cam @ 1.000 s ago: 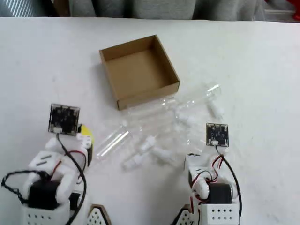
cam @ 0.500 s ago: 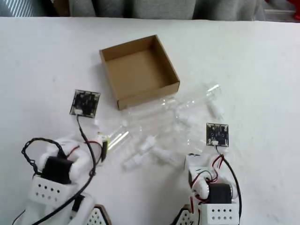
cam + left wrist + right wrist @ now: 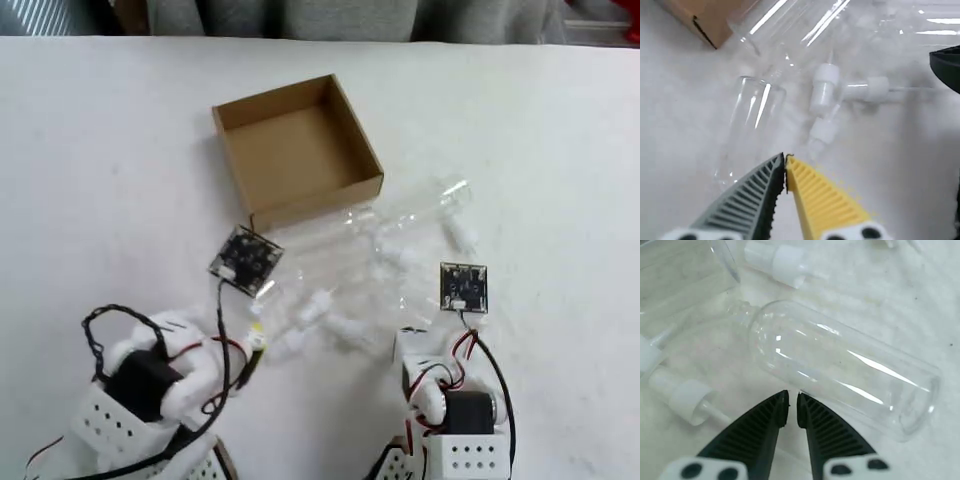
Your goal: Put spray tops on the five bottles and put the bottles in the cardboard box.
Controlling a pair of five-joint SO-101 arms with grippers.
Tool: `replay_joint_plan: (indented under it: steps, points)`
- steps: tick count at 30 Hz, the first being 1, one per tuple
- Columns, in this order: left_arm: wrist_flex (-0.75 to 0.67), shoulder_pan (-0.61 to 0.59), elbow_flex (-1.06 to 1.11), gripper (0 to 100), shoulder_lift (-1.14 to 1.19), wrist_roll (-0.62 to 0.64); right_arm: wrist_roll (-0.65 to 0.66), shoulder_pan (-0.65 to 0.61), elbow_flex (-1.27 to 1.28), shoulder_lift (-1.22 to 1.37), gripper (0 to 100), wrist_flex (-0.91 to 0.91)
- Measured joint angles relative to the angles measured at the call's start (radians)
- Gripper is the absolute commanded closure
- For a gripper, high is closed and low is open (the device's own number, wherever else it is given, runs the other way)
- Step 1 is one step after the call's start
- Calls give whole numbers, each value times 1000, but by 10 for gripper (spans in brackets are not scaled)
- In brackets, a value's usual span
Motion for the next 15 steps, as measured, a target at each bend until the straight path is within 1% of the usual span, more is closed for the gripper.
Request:
replay_joint_plan:
  steps: [2, 4, 6, 9, 11, 15]
  points:
    - [-38, 55, 28, 969, 15, 34, 0, 0, 0, 0, 982, 0]
    - [-86, 100, 60, 969, 91, 71, 0, 0, 0, 0, 982, 0]
    - [-130, 112, 89, 969, 121, 84, 0, 0, 0, 0, 982, 0]
    - [-187, 98, 140, 969, 143, 92, 0, 0, 0, 0, 981, 0]
    - [-219, 58, 163, 969, 146, 97, 0, 0, 0, 0, 981, 0]
    - [-236, -3, 199, 971, 146, 97, 0, -15, 0, 0, 981, 0]
